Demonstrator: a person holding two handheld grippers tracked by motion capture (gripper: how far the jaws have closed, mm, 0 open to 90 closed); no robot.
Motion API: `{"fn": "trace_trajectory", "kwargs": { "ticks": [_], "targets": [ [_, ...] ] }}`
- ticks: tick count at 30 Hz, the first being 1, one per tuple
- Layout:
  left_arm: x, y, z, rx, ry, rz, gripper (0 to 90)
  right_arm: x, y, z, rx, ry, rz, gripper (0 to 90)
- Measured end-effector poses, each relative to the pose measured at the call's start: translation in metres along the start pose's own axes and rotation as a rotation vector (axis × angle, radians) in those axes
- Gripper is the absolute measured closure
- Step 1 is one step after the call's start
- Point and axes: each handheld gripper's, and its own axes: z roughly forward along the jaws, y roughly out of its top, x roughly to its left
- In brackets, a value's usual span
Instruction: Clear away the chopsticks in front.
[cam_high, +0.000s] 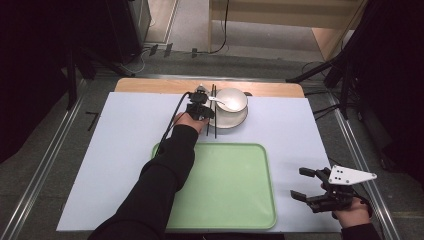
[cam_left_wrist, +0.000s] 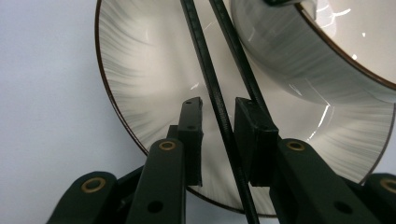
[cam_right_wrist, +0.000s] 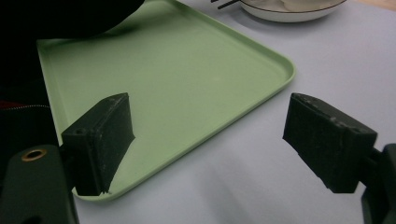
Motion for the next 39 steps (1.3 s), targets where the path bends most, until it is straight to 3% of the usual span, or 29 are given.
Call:
{"fn": "trace_trajectory", "kwargs": {
  "ticks": [3,9,12,19,27,31,39],
  "targets": [
    [-0.002,0.000,0.001,0.001,0.013,-0.023,77.5,0.000,0.000,0.000,0.000,0.000,0.002,16.4],
    [0.000,0.001,0.001,-0.016,0.010,-0.106,84.5,0.000,0.000,0.000,0.000,0.000,0.000,16.4],
    [0.002,0.000,0.000,-0.020,0.005,-0.119,85.3,0.001,0.000,0.000,0.001,0.000,0.002,16.4],
    [0.007,0.003,-0.013,-0.047,-0.022,-0.128,85.9,0.001,0.000,0.000,0.007,0.000,-0.001,16.4],
    [0.024,0.001,-0.046,-0.053,-0.068,-0.115,85.9,0.001,0.000,0.002,0.010,0.005,-0.005,16.4],
    [0.037,-0.005,-0.066,-0.050,-0.117,-0.112,85.9,0.001,0.001,0.003,0.015,0.006,-0.005,16.4],
    [0.056,-0.026,-0.096,-0.057,-0.121,-0.083,85.9,0.000,0.003,0.008,0.031,0.008,-0.018,16.4]
  ]
}}
